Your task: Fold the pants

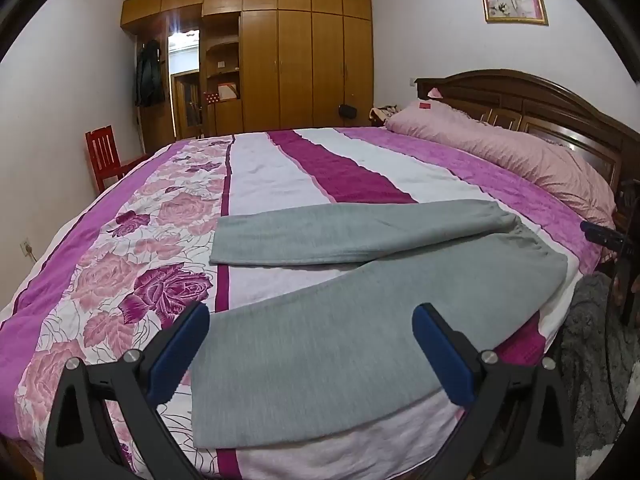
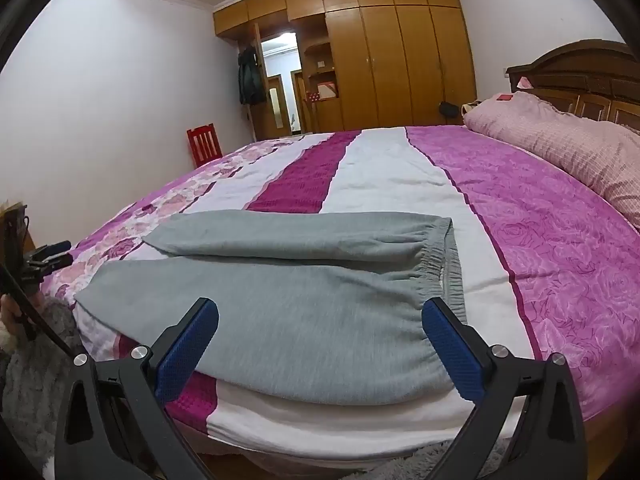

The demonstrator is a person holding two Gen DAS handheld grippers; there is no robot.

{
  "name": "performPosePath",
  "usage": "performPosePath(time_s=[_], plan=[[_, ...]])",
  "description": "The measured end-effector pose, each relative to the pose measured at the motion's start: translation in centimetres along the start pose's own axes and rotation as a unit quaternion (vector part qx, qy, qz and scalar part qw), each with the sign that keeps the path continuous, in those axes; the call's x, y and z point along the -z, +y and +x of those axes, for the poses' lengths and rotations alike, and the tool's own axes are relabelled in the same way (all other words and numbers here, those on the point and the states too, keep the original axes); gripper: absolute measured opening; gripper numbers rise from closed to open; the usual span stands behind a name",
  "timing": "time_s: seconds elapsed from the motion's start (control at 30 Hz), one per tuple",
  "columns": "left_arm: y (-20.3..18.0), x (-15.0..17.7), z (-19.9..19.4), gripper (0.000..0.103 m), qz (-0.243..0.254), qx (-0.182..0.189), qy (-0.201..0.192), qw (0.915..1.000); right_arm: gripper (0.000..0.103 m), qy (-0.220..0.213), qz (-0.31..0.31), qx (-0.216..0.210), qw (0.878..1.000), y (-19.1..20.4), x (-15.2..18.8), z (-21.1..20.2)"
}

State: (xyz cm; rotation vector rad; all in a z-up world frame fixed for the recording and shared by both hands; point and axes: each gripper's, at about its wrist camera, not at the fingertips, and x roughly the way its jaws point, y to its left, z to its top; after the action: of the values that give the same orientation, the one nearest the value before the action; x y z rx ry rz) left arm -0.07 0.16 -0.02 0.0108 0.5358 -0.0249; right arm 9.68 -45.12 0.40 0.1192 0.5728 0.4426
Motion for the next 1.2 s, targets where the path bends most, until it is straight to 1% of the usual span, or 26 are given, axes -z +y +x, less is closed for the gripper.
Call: performPosePath(time_s=[0.03, 0.23, 0.3, 0.37, 0.43, 0.5, 0.87, 1.07, 1.2], plan=[[0.0, 0.0, 0.0, 0.103, 0.001, 0.000, 0.000, 1.0000, 0.103, 0.014, -0.019, 0.013, 1.000, 0.3, 0.0, 0.2], [-0.1, 0.1, 0.0, 0.103, 0.012, 0.002, 0.003, 0.9999, 0.103, 0.011, -0.016, 0.012, 1.000, 0.6, 0.0, 0.2], [0.6, -0.1, -0.2, 0.103, 0.000, -0.001, 0.001, 1.0000, 0.103, 0.011, -0.016, 0.012, 1.000, 0.8, 0.1, 0.3], [0.7, -0.2, -0.3, 0.103, 0.000, -0.002, 0.001, 1.0000, 0.103, 0.011, -0.016, 0.013, 1.000, 1.1, 0.1, 0.3], [1.1, -0.2, -0.4, 0.103, -0.001, -0.001, 0.002, 1.0000, 0.103, 0.012, -0.012, 0.008, 1.000, 0.3, 0.1, 0.3], [0.5, -0.1, -0.2, 0.103, 0.002, -0.003, 0.002, 1.0000, 0.103, 0.013, -0.012, 0.008, 1.000, 0.3, 0.1, 0.4], [0.6, 0.1, -0.3, 0.103, 0.003, -0.003, 0.002, 1.0000, 0.103, 0.013, -0.012, 0.007, 1.000, 0.0, -0.2, 0.1], [0.5, 0.2, -0.1, 0.103, 0.004, -0.007, 0.005, 1.0000, 0.103, 0.015, -0.005, 0.003, 1.000, 0.0, 0.3, 0.7], [0.1, 0.3, 0.5, 0.103, 0.008, -0.007, 0.008, 0.9999, 0.103, 0.016, -0.005, 0.002, 1.000, -0.1, 0.3, 0.6]])
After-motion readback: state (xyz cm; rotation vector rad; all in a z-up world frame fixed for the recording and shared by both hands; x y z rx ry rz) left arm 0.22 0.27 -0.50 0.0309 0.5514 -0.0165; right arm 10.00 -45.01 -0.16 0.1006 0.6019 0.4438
